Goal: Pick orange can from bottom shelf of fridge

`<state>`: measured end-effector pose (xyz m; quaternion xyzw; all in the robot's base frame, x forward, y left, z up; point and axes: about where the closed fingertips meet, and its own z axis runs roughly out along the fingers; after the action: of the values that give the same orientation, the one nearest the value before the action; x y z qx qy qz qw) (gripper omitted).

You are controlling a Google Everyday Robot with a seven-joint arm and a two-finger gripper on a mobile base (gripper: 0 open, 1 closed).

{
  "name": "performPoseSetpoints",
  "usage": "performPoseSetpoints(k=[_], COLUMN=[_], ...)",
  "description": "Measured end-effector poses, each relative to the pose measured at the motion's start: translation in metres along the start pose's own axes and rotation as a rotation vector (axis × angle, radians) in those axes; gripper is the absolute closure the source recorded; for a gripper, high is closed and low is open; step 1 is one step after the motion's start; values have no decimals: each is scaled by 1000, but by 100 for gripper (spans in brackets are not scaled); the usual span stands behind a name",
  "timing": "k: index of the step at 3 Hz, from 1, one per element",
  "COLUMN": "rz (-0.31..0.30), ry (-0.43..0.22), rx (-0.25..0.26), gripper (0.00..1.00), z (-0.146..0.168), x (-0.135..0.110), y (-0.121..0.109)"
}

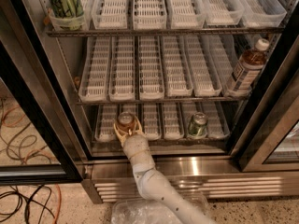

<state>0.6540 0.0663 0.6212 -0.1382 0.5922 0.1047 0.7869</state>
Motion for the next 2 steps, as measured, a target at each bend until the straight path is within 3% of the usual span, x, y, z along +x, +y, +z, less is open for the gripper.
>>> performPoseSetpoints(k=[1,2], rz=[-13,-13], ry=[-22,-22], rx=[-62,-62], gripper=[100,100], z=[19,19], x=[-47,-47], y=[12,12])
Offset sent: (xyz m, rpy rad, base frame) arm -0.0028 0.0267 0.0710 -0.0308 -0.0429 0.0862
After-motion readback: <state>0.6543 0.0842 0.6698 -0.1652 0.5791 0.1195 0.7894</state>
